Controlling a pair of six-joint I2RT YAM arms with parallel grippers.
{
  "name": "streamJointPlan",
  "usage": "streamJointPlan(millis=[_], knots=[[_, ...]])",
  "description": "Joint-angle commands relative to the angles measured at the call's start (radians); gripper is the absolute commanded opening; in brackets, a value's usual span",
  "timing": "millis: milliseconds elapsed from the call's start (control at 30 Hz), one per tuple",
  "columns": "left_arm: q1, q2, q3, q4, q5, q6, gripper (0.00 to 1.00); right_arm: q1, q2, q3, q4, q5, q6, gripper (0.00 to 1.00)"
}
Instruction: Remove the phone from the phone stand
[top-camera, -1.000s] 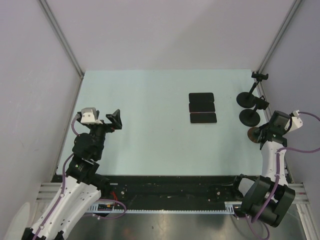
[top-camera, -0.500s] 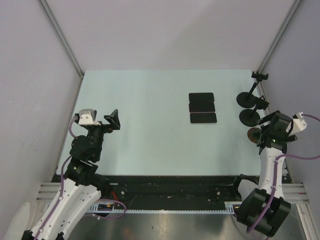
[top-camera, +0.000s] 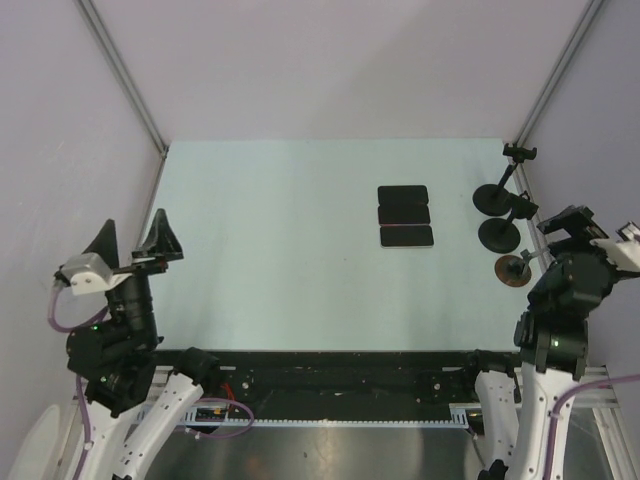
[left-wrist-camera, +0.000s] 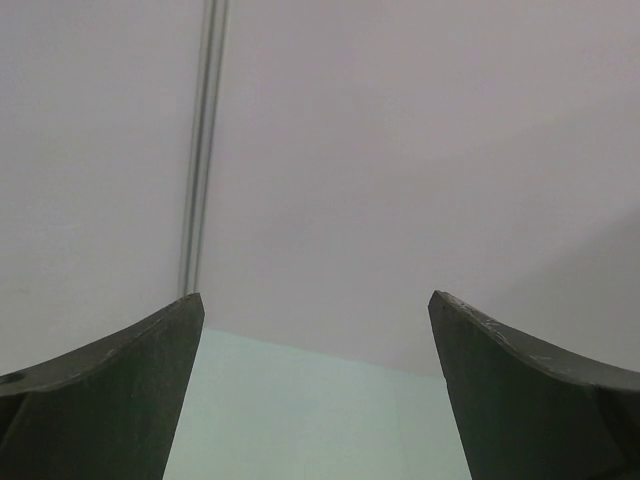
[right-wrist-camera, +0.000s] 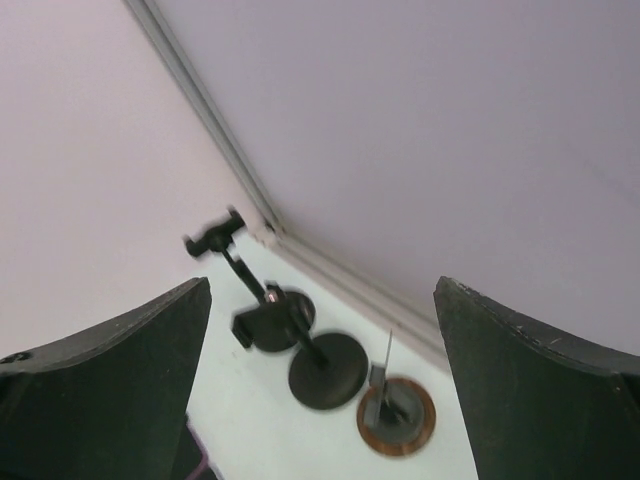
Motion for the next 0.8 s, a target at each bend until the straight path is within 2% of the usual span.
streamJointPlan(millis=[0,267,767], knots=[[0.001,0.000,0.110,0.033,-0.034,0.157,1.00,0.033,-0.081,0.066,0.138,0.044,-0.165,1.00],[0.001,0.011,0.193,0.033,0.048,0.216,1.00,0.074,-0.153,0.112,0.173,0.024,-0.217,1.00],[0.001,0.020,0.196,0.028,0.049,0.136,1.00,0.104,-0.146,0.113,0.156,-0.004,-0.205,1.00]])
